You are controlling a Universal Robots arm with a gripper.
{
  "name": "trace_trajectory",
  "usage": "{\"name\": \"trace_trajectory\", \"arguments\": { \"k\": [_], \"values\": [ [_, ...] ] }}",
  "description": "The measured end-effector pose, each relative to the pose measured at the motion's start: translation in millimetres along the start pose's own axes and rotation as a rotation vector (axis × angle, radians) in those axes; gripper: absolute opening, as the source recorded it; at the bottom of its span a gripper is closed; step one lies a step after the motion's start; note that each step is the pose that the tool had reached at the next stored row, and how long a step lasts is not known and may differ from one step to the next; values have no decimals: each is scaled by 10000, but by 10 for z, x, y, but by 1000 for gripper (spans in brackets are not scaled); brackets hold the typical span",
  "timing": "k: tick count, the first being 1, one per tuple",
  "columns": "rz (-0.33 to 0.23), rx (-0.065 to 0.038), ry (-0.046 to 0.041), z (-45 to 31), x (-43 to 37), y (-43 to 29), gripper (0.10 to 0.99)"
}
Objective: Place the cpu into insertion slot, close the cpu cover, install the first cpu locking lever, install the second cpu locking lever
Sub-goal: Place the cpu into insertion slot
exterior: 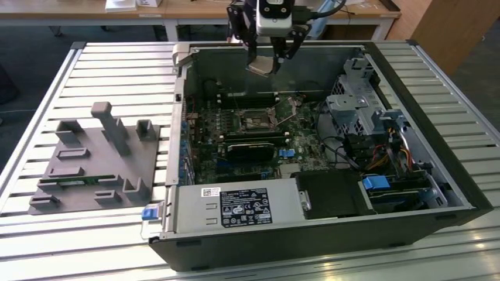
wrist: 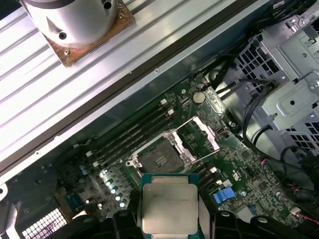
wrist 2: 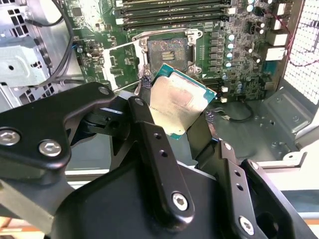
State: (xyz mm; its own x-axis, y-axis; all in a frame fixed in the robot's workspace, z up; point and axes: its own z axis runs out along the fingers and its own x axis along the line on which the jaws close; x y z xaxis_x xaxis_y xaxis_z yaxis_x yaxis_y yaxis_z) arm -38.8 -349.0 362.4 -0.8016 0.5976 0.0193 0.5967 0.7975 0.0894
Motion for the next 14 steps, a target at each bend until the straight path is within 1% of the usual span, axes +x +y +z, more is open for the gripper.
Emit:
{"name": "trace_trajectory", "arguments": {
  "k": [14],
  "values": [
    [1146,-22,-103,4,6,-5,537]
  ]
}}
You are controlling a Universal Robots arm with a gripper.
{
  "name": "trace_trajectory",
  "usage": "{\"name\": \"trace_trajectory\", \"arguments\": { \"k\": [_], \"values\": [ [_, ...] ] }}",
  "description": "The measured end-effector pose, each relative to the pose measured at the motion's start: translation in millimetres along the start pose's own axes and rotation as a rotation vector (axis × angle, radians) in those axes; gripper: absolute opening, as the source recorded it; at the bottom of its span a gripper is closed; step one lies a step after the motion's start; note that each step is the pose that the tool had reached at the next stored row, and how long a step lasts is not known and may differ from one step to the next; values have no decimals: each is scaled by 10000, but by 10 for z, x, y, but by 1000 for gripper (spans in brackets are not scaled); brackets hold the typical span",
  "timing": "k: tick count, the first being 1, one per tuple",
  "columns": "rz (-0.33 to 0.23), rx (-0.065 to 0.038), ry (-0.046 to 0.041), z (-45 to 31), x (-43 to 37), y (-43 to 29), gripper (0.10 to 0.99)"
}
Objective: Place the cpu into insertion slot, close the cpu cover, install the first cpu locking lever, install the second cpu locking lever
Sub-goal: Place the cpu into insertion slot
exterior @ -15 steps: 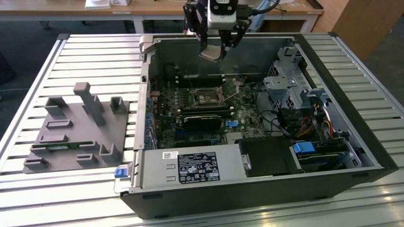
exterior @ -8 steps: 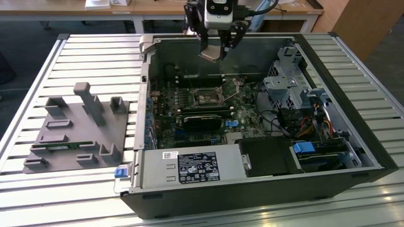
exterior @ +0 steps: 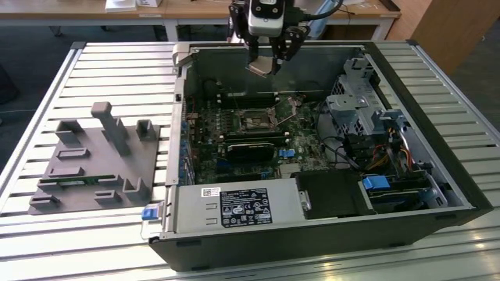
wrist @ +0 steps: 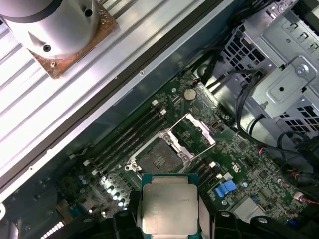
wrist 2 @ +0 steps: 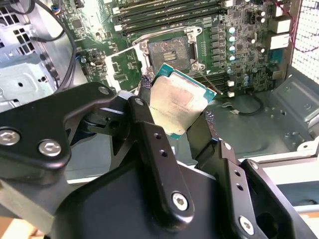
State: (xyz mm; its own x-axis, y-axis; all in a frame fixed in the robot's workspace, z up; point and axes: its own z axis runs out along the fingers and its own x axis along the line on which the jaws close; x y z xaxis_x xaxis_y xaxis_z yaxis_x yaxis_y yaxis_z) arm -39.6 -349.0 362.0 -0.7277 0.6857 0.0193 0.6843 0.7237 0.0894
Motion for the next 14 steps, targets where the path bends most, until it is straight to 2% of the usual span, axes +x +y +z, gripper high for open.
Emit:
{"name": "trace_trajectory", "arguments": {
  "k": [14],
  "values": [
    [994,-19,-89,4,3,-4,537]
  ]
}}
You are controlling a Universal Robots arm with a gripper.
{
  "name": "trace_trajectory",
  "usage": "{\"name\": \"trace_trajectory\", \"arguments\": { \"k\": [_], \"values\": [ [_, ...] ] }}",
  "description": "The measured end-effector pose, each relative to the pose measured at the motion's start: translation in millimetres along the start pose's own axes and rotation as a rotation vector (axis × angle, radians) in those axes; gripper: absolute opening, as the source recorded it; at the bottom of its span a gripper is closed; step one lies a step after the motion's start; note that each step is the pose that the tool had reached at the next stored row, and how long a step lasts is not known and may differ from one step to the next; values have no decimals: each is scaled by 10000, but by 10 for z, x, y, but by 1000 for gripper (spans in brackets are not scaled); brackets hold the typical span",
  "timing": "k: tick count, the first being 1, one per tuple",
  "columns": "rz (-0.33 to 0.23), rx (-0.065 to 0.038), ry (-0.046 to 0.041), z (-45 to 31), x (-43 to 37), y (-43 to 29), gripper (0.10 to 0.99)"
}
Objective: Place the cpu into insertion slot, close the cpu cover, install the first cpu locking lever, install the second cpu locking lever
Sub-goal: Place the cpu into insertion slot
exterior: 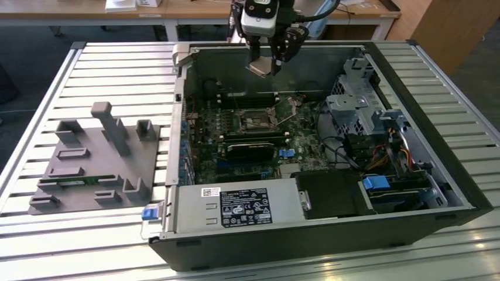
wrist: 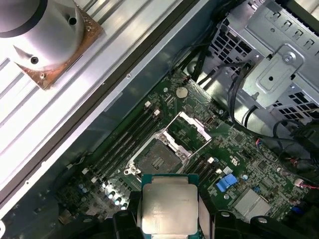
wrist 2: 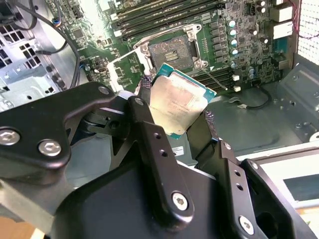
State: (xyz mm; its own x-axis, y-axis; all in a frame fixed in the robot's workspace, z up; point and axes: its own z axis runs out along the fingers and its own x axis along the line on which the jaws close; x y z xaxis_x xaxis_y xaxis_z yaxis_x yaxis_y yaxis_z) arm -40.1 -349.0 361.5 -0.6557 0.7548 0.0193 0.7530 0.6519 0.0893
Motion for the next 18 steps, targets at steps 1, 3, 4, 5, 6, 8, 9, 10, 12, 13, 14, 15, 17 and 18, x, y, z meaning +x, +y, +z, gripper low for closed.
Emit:
{"name": "trace_trajectory", "arguments": {
  "k": [1,3,4,5,6,8,9,10,12,13,14,15,17,18],
  "values": [
    [81,-2,-7,1,0,0,537],
    [239,-6,-21,2,0,-1,537],
    [318,-6,-28,3,1,-1,537],
    [415,-9,-37,4,1,-1,537],
    [527,-12,-47,6,2,-2,537],
    [780,-15,-71,11,1,-3,537],
    [925,-17,-85,15,1,-3,537],
    [1092,-20,-100,18,1,-3,537],
    [1430,-26,-130,26,1,-4,537],
    [1606,-29,-146,30,1,-5,537],
    [1772,-32,-161,34,1,-5,537],
    [1928,-35,-176,38,1,-5,537],
    [2217,-40,-202,45,2,-7,537],
    [2343,-44,-213,48,2,-7,537]
  ]
}}
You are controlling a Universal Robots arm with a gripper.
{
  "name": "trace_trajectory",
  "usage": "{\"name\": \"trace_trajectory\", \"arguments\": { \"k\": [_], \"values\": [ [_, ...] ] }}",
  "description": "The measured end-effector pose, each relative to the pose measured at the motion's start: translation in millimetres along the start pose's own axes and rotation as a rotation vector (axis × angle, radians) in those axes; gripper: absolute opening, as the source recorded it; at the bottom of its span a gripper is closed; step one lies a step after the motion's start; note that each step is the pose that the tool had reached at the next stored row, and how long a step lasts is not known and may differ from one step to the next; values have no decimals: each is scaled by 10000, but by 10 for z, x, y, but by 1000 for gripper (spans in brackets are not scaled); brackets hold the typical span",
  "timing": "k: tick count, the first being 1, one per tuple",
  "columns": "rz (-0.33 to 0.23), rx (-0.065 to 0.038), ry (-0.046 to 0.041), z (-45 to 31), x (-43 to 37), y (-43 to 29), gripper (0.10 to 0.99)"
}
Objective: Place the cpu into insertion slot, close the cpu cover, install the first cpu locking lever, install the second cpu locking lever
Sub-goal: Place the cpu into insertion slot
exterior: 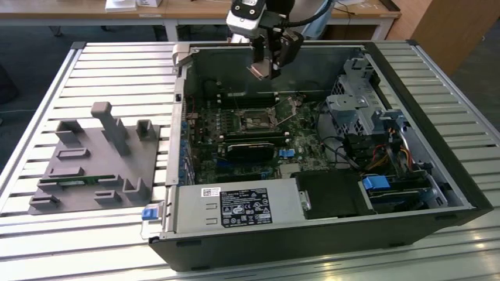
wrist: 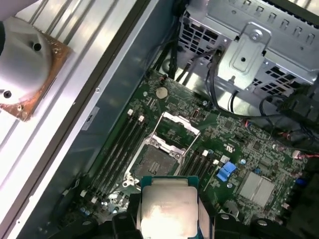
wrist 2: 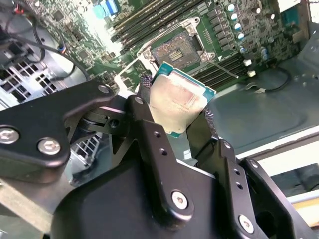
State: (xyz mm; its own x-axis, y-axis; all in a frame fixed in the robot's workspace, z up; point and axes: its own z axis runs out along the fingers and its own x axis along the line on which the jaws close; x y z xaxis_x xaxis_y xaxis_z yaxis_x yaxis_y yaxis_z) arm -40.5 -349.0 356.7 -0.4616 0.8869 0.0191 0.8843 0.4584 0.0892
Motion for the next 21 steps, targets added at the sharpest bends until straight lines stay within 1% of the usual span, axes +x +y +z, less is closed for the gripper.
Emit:
{"name": "trace_trajectory", "arguments": {
  "k": [8,21],
  "values": [
    [1090,-20,-97,20,5,-9,537],
    [2514,-47,-225,41,19,-39,537]
  ]
}}
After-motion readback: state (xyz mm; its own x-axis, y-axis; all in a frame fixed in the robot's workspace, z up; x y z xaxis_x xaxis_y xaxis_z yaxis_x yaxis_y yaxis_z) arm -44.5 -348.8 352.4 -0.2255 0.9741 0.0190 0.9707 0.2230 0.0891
